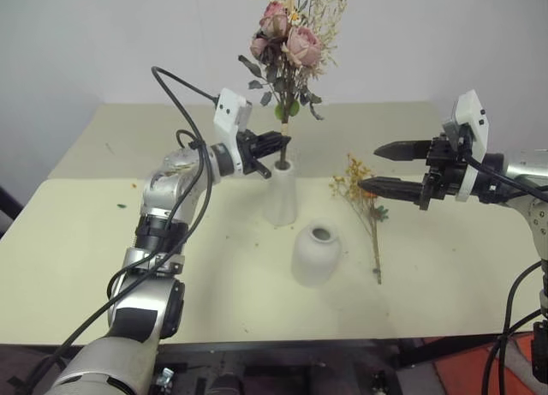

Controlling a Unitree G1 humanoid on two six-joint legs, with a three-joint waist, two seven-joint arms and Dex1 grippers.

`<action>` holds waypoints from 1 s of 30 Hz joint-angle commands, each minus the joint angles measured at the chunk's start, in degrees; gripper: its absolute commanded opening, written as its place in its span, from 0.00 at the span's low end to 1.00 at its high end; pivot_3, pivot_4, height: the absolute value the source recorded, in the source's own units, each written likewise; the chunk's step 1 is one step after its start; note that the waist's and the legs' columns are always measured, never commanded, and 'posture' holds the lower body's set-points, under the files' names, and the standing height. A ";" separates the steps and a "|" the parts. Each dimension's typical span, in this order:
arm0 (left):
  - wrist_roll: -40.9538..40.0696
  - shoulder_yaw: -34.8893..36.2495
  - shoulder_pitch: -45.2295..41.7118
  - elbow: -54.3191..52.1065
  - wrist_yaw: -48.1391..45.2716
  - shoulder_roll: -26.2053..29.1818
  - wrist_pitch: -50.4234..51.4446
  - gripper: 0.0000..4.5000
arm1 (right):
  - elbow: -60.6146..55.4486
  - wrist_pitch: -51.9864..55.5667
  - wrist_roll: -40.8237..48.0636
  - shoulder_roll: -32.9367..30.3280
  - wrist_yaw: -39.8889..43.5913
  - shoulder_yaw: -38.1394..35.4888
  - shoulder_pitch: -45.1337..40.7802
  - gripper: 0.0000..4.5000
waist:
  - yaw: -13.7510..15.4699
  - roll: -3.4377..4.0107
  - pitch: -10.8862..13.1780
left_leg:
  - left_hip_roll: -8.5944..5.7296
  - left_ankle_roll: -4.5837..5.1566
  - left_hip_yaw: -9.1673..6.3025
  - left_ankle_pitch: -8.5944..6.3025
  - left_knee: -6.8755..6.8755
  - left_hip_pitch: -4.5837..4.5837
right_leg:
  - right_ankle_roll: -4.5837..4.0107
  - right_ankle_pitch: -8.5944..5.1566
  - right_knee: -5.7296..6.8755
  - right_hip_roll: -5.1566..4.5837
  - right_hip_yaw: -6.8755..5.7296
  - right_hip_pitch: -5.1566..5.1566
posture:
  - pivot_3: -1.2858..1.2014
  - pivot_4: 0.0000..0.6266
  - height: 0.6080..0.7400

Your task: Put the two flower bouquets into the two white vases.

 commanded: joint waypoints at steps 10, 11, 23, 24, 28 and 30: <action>-1.59 0.68 3.56 -11.43 -0.33 2.32 5.12 0.88 | -1.02 -0.54 0.40 -0.80 -0.14 -2.35 -0.49 1.00 | -0.09 0.00 0.00 | 0.01 0.00 0.00 0.00 -0.01 0.01 | 0.00 0.00 0.00 0.00 0.01 0.00 | 0.52 0.24 1.00; -1.98 0.79 4.56 -13.65 0.07 2.87 6.72 0.94 | -0.93 -0.62 0.34 -0.83 -0.07 -2.35 -0.46 1.00 | -0.13 0.00 0.00 | 0.01 0.00 0.00 0.00 -0.01 0.02 | 0.00 0.00 0.00 0.00 0.01 0.00 | 0.52 0.24 1.00; -13.33 7.08 20.22 -39.16 -3.18 15.18 18.62 0.99 | 1.59 8.65 -1.96 -3.86 -4.18 0.20 -0.68 1.00 | -0.18 0.00 0.00 | 0.05 0.01 0.02 -0.01 -0.02 0.08 | 0.02 -0.02 0.02 0.02 0.02 0.01 | 0.52 0.24 1.00; -14.15 7.59 21.03 -39.93 -5.11 16.68 17.48 0.99 | 2.48 12.34 -2.16 -4.31 -5.23 1.47 -1.83 1.00 | -0.11 0.01 0.00 | 0.05 0.01 0.02 -0.01 -0.02 0.07 | 0.03 -0.03 0.03 0.03 0.02 0.01 | 0.52 0.24 1.00; -16.99 8.79 21.67 -40.23 -12.17 20.77 13.54 0.99 | 6.92 25.18 -4.34 -3.82 -9.73 7.55 -7.10 1.00 | -0.03 0.01 0.00 | 0.06 0.01 0.04 -0.01 -0.01 0.11 | 0.10 -0.10 -0.01 0.03 0.01 0.05 | 0.52 0.24 1.00; -17.80 8.53 21.39 -39.73 -15.41 21.97 11.37 0.99 | 9.41 30.23 -4.97 -2.74 -11.48 9.73 -9.79 1.00 | -0.03 0.01 0.00 | 0.06 0.01 0.04 -0.01 -0.02 0.10 | 0.10 -0.10 -0.05 0.03 0.01 0.05 | 0.52 0.24 1.00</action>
